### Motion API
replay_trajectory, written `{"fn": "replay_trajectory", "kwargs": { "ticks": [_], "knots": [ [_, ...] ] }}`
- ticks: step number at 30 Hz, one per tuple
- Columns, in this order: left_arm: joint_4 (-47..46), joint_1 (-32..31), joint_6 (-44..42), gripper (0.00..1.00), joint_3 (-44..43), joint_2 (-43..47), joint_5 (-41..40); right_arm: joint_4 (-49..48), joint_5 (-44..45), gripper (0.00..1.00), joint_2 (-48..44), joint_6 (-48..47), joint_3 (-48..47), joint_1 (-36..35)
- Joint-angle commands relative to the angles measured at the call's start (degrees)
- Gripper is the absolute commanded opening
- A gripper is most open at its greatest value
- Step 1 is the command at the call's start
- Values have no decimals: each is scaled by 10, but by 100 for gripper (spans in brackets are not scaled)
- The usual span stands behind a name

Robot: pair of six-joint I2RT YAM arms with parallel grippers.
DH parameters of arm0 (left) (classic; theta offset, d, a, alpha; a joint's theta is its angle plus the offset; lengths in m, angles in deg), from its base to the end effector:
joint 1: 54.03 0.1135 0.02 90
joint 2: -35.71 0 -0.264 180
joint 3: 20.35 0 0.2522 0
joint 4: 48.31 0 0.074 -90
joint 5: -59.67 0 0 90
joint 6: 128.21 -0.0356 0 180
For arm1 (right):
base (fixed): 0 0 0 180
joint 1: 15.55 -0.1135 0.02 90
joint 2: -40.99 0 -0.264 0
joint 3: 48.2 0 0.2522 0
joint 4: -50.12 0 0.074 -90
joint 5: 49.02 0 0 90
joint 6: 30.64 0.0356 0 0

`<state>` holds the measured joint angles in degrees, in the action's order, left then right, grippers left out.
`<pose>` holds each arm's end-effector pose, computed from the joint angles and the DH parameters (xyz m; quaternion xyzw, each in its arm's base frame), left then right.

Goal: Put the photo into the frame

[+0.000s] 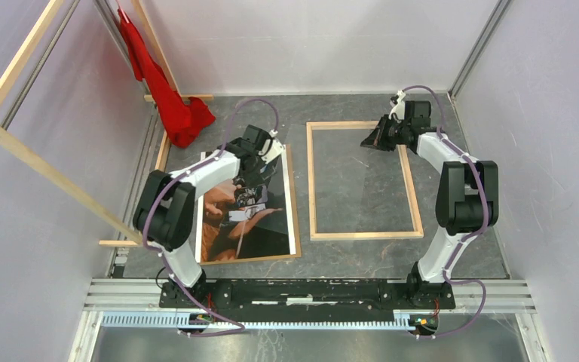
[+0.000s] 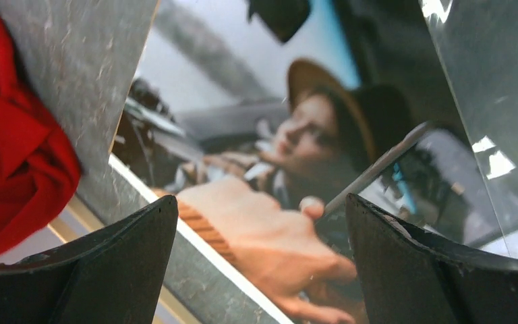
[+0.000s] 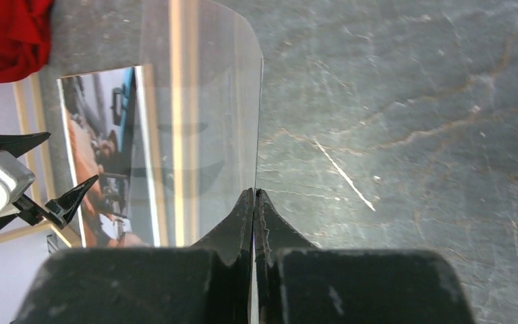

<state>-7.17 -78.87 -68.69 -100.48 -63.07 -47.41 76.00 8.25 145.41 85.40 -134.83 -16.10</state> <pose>0.3253 -0.1391 0.2004 0.4089 0.8636 0.1559 0.2503 0.4009 0.0231 0.2204 0.0865 0.8848 0.3389 0.3078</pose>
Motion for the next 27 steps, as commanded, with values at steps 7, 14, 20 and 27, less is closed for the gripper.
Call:
{"fn": "replay_trajectory", "kwargs": {
  "ticks": [7, 14, 20, 27],
  "knots": [
    [-28, -24, 15, 100, -68, -75, -48, 24, 78, 39, 39, -33, -23, 35],
    [-41, -28, 13, 100, -49, -77, -55, 31, 133, 91, -12, -32, 49, 36],
    [-55, -31, 13, 100, -32, -78, -63, -21, 114, 95, -115, 30, 216, 35],
    [-77, -32, 12, 100, -15, -82, -69, -53, 52, 94, -187, 59, 332, 24]
  ]
}}
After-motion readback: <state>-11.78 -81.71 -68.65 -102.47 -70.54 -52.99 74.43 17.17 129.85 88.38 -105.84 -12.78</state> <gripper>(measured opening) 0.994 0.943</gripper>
